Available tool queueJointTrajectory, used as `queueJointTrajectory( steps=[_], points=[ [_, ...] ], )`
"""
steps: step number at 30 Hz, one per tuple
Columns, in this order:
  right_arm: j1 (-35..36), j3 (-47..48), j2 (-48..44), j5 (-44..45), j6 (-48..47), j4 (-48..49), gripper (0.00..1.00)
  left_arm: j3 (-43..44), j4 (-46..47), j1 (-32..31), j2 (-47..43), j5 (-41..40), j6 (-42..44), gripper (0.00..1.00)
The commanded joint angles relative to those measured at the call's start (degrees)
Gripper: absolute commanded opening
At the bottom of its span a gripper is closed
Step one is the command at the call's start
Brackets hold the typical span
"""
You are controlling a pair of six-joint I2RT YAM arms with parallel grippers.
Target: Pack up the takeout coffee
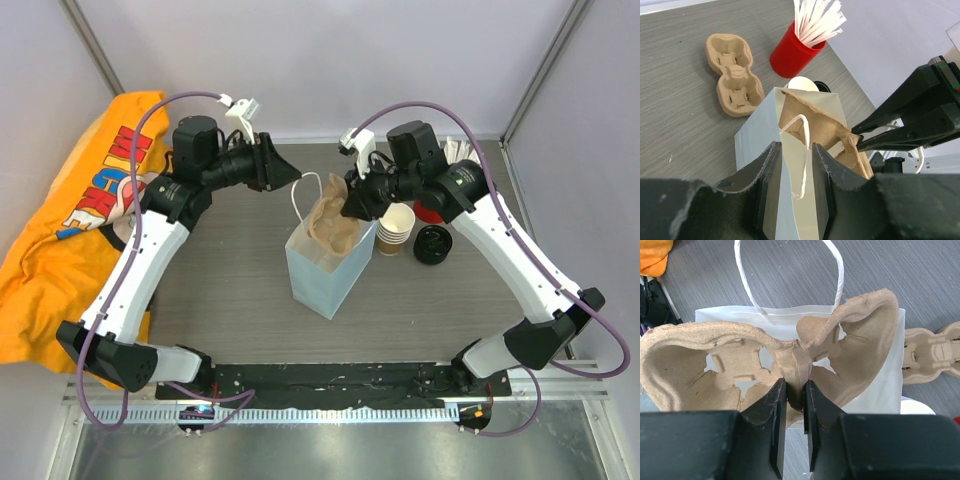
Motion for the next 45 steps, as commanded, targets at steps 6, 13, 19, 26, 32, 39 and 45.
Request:
queueJointTrajectory(
  steps=[6, 13, 19, 26, 32, 39, 45],
  points=[
    [0.5, 2.6, -0.6, 0.9, -0.8, 0.4, 0.23, -1.5, 2.1, -0.4, -1.9, 6.5, 0.0, 0.32],
    [0.7, 2.8, -0.3, 1.0, -0.9, 0.3, 0.23, -2.9, 2.0, -0.4, -2.0, 5.1, 1.2, 0.19],
    [1.0, 2.5, -0.2, 2.7, -1.4, 0.2, 0.23, -0.4, 2.0, -1.0, -0.4, 4.7, 1.5, 0.0],
    [1.5, 1.4, -0.3, 4.8, -2.3, -0.4, 0.23, 6.5, -1.1, -4.4, 2.3, 5.6, 4.4, 0.0],
    [1.7, 1.5, 0.2, 5.4, -3.0, -1.7, 0.23, 6.3, -1.5, -6.3, 3.2, 6.3, 4.4, 0.0],
    [2.4, -1.7, 0.0, 6.8, -2.6, 0.3, 0.2, 6.0, -1.5, -6.3, 2.9, 6.3, 3.8, 0.0],
    [2.5, -3.1, 0.6, 7.1, -3.9, 1.4, 0.2, 4.8, -1.7, -6.3, 1.9, 5.6, 4.5, 0.0]
  ],
)
